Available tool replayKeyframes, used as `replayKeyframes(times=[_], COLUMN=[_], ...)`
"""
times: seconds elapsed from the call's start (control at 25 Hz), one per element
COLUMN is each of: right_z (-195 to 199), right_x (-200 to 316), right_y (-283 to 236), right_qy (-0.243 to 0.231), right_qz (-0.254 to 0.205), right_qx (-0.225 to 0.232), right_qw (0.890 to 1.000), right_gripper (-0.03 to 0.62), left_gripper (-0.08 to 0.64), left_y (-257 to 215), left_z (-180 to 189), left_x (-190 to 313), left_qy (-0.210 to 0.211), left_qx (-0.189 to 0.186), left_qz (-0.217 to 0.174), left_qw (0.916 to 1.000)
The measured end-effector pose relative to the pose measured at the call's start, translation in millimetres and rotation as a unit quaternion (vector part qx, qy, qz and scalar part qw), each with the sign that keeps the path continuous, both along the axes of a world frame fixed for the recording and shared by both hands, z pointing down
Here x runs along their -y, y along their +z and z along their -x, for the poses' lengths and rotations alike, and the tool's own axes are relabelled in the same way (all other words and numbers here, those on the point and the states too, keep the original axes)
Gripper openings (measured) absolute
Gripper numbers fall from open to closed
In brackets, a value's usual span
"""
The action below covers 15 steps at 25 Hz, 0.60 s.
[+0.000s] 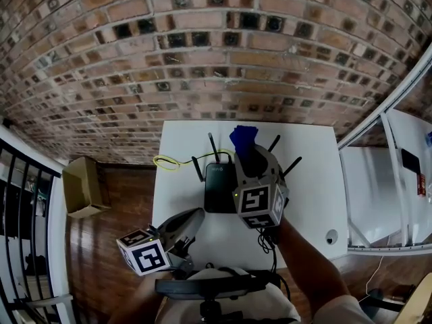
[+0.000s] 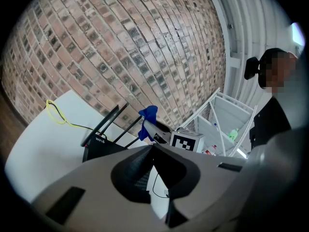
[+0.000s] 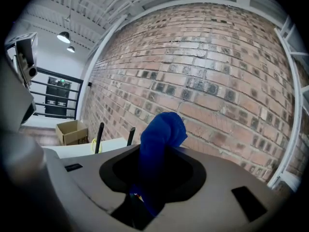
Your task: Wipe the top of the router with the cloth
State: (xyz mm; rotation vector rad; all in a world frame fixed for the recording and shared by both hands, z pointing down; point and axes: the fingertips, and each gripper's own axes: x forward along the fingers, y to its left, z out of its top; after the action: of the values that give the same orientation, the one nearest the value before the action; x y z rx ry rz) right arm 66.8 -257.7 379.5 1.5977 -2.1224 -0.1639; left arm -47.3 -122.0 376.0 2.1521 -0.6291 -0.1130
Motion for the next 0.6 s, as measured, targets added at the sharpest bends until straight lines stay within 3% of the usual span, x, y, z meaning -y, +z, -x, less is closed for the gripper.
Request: replayKeyframes(times=[0.6], right_z=[-2.3], right_x=[21.2], right_y=[48.8], right_qy=[0.012], right_qz=[0.075], right_qx=[-0.017], right_qw=[0.997], right_gripper=[0.146], left_gripper=[0.008], left_y=[4.9], left_z=[8.0], left_x=[3.3], left_qy=[-0.010], left_qx=[0.003], left_qz=[0.009], left_qw=[0.9999])
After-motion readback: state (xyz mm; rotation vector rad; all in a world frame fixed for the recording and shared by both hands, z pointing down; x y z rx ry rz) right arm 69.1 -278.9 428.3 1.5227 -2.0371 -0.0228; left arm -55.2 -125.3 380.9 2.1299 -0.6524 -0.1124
